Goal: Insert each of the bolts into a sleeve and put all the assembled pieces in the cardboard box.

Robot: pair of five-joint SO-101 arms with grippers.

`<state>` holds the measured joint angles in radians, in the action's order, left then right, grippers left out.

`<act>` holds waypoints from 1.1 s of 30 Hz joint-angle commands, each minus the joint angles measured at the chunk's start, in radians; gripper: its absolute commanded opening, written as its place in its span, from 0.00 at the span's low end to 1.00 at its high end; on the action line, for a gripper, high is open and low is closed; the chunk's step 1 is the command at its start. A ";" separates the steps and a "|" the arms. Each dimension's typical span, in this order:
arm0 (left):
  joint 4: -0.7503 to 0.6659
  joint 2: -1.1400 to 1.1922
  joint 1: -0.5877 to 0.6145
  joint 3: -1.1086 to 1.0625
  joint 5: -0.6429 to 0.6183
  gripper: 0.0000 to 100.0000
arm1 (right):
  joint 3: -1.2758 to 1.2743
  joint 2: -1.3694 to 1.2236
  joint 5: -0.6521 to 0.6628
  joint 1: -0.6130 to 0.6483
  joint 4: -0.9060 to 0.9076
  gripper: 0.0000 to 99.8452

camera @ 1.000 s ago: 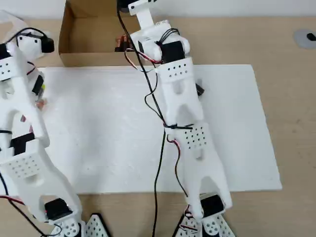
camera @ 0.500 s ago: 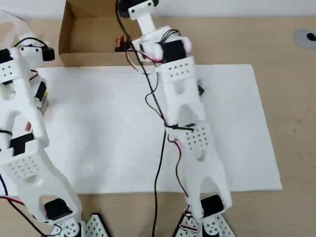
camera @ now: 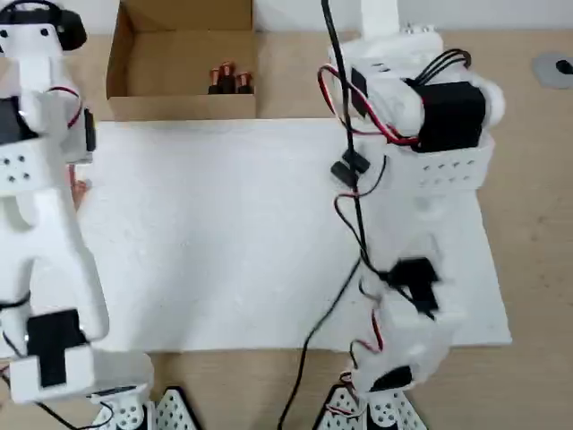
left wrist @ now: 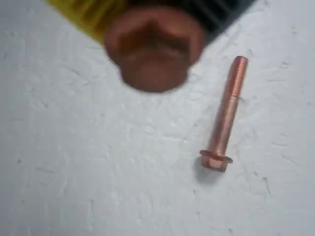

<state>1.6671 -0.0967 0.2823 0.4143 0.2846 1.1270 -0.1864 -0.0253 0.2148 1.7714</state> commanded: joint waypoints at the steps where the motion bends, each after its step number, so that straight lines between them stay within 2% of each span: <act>1: -0.115 -0.151 -0.015 -0.124 -0.098 0.01 | -0.470 0.300 -0.021 0.004 0.008 0.31; 4: -0.221 -0.263 -0.020 -0.287 -0.140 0.01 | -0.792 0.421 -0.098 0.007 -0.114 0.31; 8: -0.371 -0.426 -0.021 -0.534 -0.140 0.01 | -1.106 0.472 -0.247 -0.016 -0.402 0.31; 13: -0.574 -0.604 -0.020 -0.842 -0.137 0.01 | -1.339 0.430 -0.382 0.005 -0.724 0.31; 16: -0.717 -0.680 -0.018 -1.007 -0.137 0.01 | -1.388 0.360 -0.416 0.013 -0.839 0.31; 20: -0.825 -0.750 -0.018 -1.137 -0.141 0.01 | -1.386 0.236 -0.299 0.015 -0.856 0.31; 26: -0.873 -0.769 -0.012 -1.201 -0.137 0.01 | -1.274 0.074 0.084 0.016 -0.763 0.31; 33: -0.876 -0.769 -0.012 -1.201 -0.137 0.01 | -1.000 -0.104 0.212 0.015 -0.523 0.31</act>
<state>0.8155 -0.8301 0.2731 -0.7917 0.1465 -0.0115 -0.2539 0.1389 0.2148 1.1531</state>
